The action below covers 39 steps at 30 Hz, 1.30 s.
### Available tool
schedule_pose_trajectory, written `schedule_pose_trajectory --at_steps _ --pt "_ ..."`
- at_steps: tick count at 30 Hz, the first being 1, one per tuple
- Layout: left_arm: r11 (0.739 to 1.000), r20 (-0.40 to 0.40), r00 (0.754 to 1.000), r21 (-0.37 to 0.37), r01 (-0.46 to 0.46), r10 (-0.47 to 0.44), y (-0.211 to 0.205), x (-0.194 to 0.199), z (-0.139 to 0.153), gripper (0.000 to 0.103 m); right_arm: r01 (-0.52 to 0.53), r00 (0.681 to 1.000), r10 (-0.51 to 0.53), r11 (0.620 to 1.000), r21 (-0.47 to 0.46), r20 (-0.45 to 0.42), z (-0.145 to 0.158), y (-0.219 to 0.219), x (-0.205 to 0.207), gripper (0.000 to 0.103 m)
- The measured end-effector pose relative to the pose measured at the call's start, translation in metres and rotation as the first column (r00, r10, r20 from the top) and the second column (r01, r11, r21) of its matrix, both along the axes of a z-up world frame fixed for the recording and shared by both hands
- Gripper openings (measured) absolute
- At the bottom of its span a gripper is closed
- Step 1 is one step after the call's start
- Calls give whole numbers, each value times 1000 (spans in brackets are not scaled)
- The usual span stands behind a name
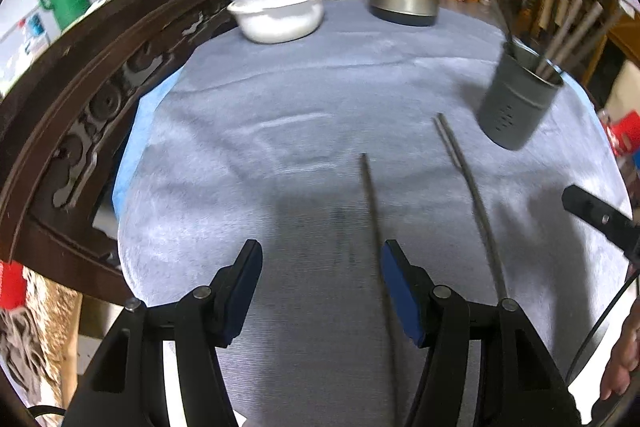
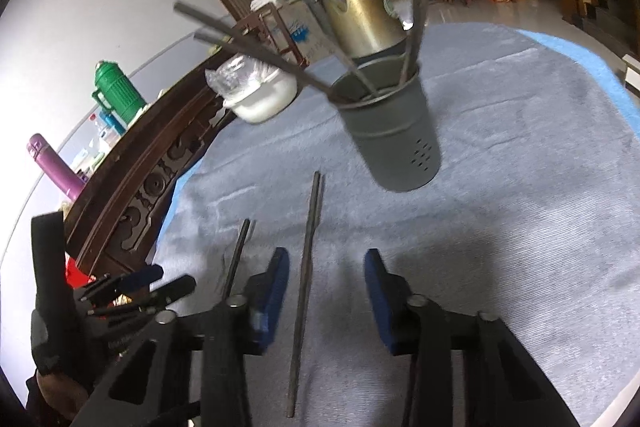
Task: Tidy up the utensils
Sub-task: 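Move both open grippers back toward the remaining dark rods on the cloth, then close the left gripper on one dark rod while the right gripper grasps the other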
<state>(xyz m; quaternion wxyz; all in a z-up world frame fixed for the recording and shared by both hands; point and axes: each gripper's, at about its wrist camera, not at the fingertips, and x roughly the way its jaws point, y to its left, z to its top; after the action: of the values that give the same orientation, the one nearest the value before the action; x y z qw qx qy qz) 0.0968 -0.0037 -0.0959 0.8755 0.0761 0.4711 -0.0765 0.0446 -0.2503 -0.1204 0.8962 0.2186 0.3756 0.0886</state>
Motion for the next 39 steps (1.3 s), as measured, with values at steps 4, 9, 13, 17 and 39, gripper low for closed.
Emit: schedule_pose_trajectory --at_steps 4,9,13,17,39 --pt "998 -21 1000 -51 -21 20 11 6 0 63 -33 999 32 999 -37 -13 0 15 17 37" --pt "989 -62 998 -145 -16 7 18 20 -2 63 -48 997 46 998 -45 -57 -7 26 44 35" --pt "973 -114 993 -229 -15 -11 23 38 -7 63 -49 995 44 997 -58 -85 -12 34 67 35" --pt "960 -157 986 -278 11 -57 18 59 -17 61 -49 994 40 995 -86 -100 -16 42 87 35" --pt "923 -302 932 -378 75 -200 -17 113 -52 8 -26 992 -1 978 -208 -126 -34 59 128 8"
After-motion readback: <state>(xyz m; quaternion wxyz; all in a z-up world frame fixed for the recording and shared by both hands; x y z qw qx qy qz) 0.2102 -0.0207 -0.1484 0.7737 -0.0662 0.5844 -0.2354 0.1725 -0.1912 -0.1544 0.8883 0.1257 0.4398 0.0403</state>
